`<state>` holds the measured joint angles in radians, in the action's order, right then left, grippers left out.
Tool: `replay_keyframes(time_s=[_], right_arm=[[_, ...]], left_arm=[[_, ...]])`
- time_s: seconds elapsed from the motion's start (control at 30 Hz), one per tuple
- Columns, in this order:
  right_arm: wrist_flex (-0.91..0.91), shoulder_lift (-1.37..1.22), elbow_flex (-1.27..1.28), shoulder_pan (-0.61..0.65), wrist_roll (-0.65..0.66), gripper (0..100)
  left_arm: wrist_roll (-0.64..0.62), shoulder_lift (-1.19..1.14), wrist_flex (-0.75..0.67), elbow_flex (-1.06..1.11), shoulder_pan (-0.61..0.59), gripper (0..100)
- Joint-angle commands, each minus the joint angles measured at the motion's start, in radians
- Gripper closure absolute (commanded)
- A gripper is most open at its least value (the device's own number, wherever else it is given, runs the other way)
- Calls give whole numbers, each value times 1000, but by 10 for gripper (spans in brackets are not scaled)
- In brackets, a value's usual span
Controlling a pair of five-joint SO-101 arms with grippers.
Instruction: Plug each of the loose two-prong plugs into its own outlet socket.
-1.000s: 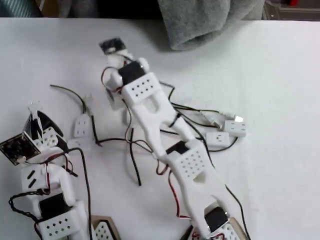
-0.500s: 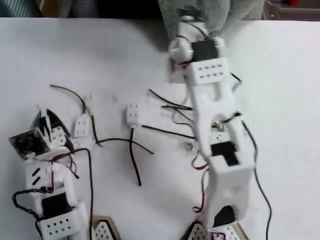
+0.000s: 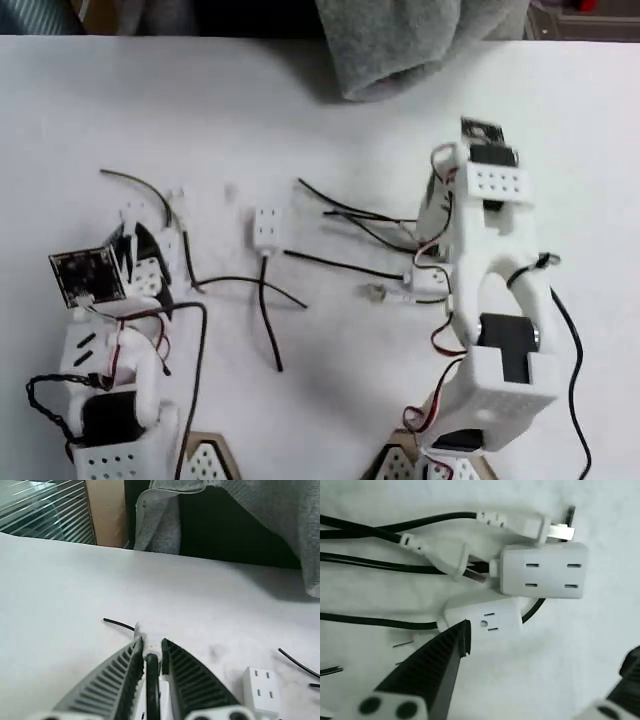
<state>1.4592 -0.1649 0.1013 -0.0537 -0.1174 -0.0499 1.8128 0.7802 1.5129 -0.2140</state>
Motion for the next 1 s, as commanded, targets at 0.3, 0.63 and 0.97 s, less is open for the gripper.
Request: replay_keyframes(time_s=[0.3, 0.63, 0.97], right_arm=[[-476, 58, 408, -12, 9, 547], [-487, 51, 414, -5, 9, 547], [-501, 50, 414, 2, 9, 547]], left_arm=[[40, -97, -37, -147, 70, 895], [48, -467, -35, -399, 62, 891], [336, -774, -2, -485, -31, 891]])
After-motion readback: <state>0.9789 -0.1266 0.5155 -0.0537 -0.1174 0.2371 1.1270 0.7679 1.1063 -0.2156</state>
